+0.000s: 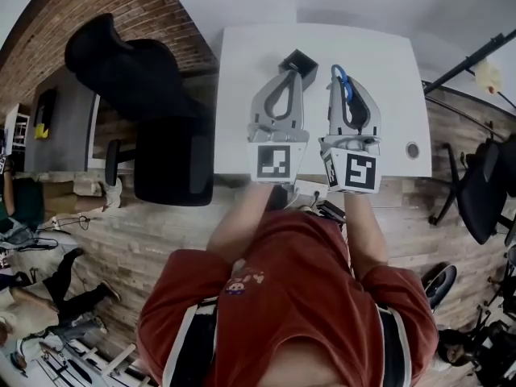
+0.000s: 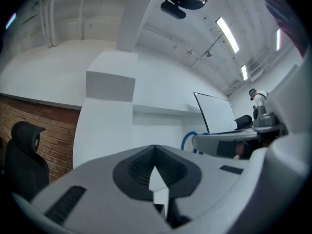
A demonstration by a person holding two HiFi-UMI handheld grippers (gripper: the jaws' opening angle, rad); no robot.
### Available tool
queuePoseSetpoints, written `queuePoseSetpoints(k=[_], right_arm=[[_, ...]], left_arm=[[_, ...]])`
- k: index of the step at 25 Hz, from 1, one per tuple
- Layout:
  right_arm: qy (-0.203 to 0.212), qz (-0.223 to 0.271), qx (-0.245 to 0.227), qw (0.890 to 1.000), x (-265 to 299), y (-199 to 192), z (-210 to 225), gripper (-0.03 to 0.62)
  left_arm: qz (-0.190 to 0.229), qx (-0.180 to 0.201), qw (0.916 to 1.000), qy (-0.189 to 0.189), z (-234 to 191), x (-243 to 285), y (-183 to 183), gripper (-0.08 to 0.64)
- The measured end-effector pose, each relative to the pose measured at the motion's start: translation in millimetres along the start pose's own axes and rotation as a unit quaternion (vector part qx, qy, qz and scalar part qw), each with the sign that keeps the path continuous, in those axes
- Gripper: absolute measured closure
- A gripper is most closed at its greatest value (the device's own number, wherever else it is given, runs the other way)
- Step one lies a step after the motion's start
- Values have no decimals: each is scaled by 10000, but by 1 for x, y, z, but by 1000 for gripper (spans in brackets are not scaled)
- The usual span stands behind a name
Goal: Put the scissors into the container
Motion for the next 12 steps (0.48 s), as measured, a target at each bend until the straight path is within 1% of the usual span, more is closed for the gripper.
queuePoseSetpoints(k=[5,8,12], right_arm=[[17,7,-38,10000,28,-6,-7,540],[26,-31,-79,10000,42,-11,-12,540],[30,-104,-117,9999,56,-17,-13,540]], left_arm=[[51,-13,10000,13,-22,16,-9,548],[1,-97,10000,11,-32,23,-16,548],[-25,-78,10000,-3,-42,32,-25,548]])
Point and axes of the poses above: the fingertips, and each gripper's own axes: x forward along the fingers, z to its right, y out of its top, the point moved 8 cm from there along -x, backward along the fingers, and after that the axes turned 10 degrees about x, right-handed, at the moved point
